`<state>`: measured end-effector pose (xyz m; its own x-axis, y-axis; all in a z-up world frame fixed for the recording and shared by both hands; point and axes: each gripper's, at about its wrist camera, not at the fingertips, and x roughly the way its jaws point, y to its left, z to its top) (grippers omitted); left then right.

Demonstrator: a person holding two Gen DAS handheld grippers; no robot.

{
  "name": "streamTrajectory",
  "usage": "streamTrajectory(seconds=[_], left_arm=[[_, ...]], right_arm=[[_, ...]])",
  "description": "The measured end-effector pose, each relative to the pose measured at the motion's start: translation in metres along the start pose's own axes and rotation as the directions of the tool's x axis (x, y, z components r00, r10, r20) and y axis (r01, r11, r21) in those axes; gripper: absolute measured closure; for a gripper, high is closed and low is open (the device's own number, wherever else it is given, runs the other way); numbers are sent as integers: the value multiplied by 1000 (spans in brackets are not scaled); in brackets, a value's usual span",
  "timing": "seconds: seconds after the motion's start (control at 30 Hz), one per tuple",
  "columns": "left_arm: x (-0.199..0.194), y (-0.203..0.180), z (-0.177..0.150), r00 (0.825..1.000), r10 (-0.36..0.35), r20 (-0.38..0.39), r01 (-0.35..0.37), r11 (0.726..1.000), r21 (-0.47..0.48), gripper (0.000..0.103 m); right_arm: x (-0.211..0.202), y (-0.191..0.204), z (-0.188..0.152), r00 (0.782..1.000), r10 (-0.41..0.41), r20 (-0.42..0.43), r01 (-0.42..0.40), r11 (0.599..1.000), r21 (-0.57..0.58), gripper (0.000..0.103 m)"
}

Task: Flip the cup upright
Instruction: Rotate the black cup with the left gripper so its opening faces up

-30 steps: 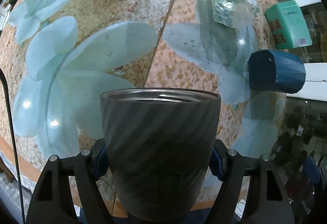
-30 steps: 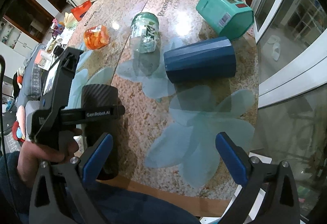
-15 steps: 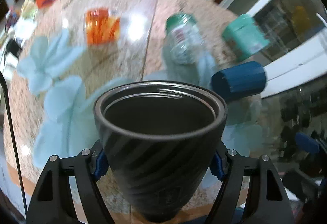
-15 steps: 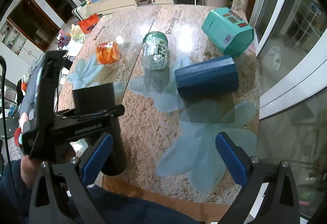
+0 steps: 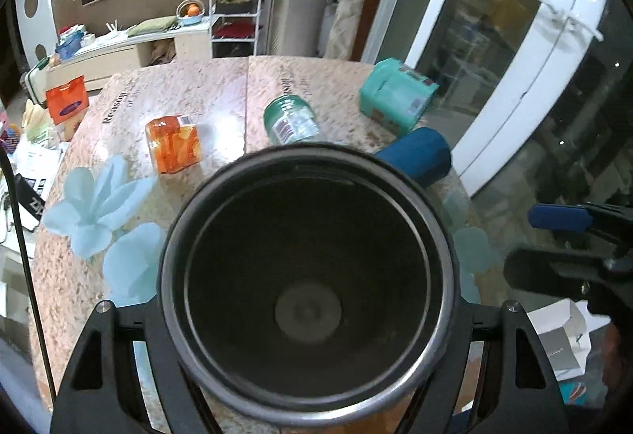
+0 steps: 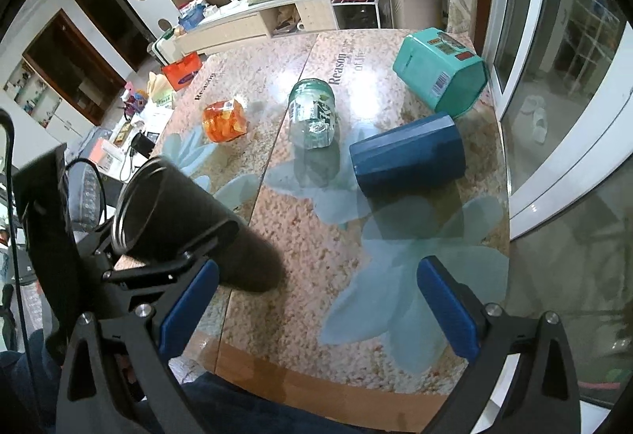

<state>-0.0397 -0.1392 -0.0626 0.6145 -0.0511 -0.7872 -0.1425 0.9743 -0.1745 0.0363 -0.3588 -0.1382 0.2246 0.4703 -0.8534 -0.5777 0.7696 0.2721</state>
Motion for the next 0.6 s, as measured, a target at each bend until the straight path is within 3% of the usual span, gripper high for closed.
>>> streamTrajectory(seconds=[0.3,0.5,0.6], left_arm=[[-1,-27,-16,996,19,89,-33,987,159,23],[2,-32,-17,992,34,119,-53,985,166,22],[4,-33,-17,993,36,110,-53,986,159,17]], right_arm=[[-4,-6,-14,1000,0,-11,1,999,38,2],[-8,-9,-18,1000,-2,-11,2,999,51,2],[-8,-11,-18,1000,-4,-16,5,999,53,2]])
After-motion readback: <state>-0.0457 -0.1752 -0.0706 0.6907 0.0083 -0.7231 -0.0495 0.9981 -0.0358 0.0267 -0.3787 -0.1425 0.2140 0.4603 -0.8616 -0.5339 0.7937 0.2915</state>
